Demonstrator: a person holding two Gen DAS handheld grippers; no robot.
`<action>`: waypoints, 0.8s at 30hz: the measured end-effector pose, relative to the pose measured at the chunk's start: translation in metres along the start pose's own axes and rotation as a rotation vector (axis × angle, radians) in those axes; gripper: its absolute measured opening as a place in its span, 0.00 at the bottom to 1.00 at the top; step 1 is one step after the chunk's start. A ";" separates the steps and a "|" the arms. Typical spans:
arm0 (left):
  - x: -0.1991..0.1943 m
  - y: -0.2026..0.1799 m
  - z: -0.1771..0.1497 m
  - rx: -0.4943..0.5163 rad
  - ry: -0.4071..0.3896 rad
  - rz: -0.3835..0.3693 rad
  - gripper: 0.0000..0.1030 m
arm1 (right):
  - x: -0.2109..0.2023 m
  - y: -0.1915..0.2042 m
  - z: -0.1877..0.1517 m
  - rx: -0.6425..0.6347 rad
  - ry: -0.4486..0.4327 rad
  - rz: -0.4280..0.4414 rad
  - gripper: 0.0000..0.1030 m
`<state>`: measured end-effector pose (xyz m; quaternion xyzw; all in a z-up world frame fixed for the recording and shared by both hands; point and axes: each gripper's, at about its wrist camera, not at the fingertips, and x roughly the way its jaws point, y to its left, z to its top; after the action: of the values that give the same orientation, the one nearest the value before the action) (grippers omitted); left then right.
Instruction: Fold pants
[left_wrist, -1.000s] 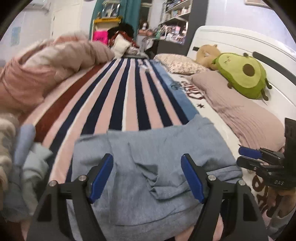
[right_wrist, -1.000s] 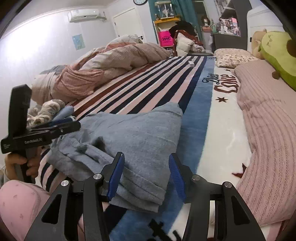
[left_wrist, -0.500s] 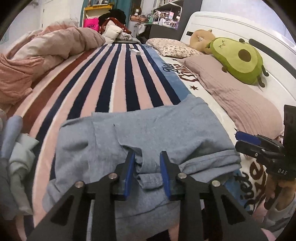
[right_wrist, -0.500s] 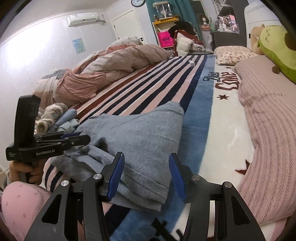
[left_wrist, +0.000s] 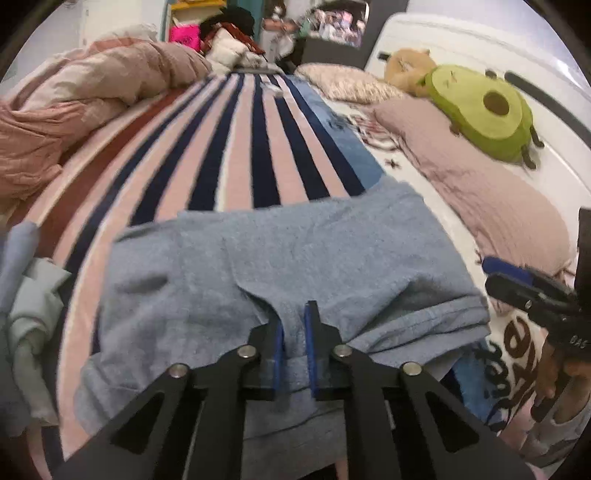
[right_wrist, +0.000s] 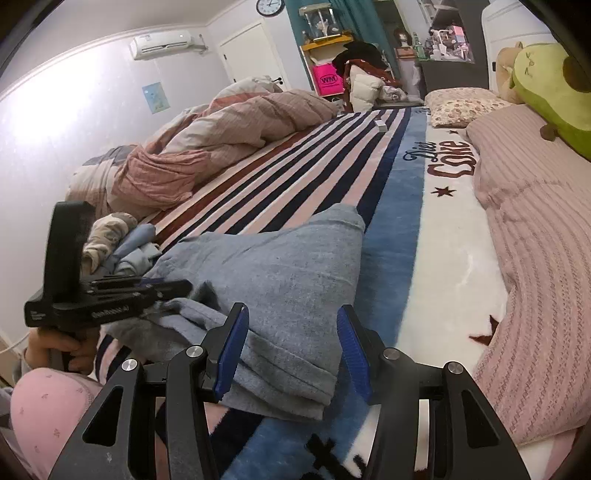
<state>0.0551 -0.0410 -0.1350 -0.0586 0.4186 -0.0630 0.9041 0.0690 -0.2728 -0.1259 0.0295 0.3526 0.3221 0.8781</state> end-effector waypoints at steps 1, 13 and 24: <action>-0.009 0.005 0.001 -0.017 -0.034 0.013 0.06 | 0.000 0.000 0.000 0.002 0.001 0.001 0.44; -0.015 0.031 -0.021 -0.045 -0.006 0.033 0.13 | 0.004 0.012 0.005 -0.002 0.006 0.021 0.44; -0.009 0.043 -0.020 -0.126 0.038 -0.058 0.39 | 0.008 0.015 0.006 0.000 0.011 0.036 0.44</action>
<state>0.0365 0.0019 -0.1482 -0.1262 0.4369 -0.0640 0.8883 0.0687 -0.2556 -0.1223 0.0338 0.3569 0.3381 0.8701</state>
